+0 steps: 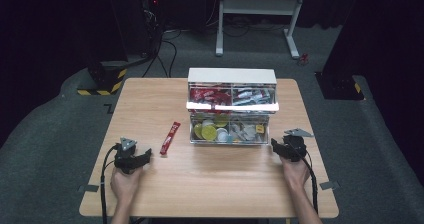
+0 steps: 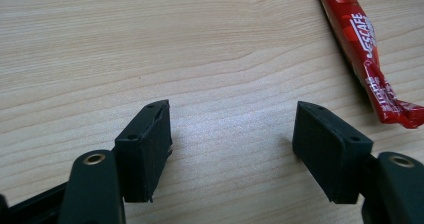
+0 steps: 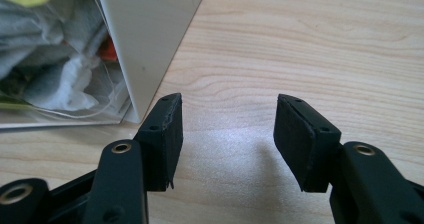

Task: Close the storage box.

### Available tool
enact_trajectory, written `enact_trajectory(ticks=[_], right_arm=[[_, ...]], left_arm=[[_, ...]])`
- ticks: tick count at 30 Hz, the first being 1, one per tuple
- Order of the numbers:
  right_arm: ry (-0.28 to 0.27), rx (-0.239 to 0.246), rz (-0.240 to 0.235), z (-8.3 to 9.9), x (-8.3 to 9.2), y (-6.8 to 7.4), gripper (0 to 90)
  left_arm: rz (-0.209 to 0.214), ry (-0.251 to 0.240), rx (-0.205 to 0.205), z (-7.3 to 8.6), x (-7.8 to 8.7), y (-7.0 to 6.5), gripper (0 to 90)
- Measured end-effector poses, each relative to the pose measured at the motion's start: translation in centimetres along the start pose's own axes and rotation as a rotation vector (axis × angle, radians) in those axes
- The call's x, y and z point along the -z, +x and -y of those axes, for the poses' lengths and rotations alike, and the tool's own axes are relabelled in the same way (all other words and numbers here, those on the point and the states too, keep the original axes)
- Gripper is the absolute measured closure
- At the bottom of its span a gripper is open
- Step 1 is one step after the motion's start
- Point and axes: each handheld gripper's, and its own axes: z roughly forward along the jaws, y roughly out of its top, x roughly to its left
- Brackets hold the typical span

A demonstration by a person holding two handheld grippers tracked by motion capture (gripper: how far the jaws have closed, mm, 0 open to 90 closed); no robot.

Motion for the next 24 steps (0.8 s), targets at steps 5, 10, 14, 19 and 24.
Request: enact_trajectory(ticks=[5,10,14,19,24], right_arm=[[0.023,-0.001,0.003,0.35,-0.76,0.10,41.4],[0.022,0.019,0.022,0.41,-0.86,0.04,35.7],[0.025,0.011,0.028,0.42,-0.85,0.09,34.8],[0.024,0.013,0.028,0.42,-0.85,0.05,34.8],[0.024,0.009,0.030,0.44,-0.83,0.06,34.9]], left_arm=[[0.000,-0.001,-0.001,0.00,0.00,0.01,32.2],[0.001,-0.002,0.000,0.00,-0.02,-0.03,32.1],[0.011,-0.006,0.009,0.03,0.00,0.06,31.0],[0.001,-0.002,-0.002,0.01,-0.03,-0.06,31.1],[0.001,-0.002,-0.003,0.01,-0.03,-0.06,31.0]])
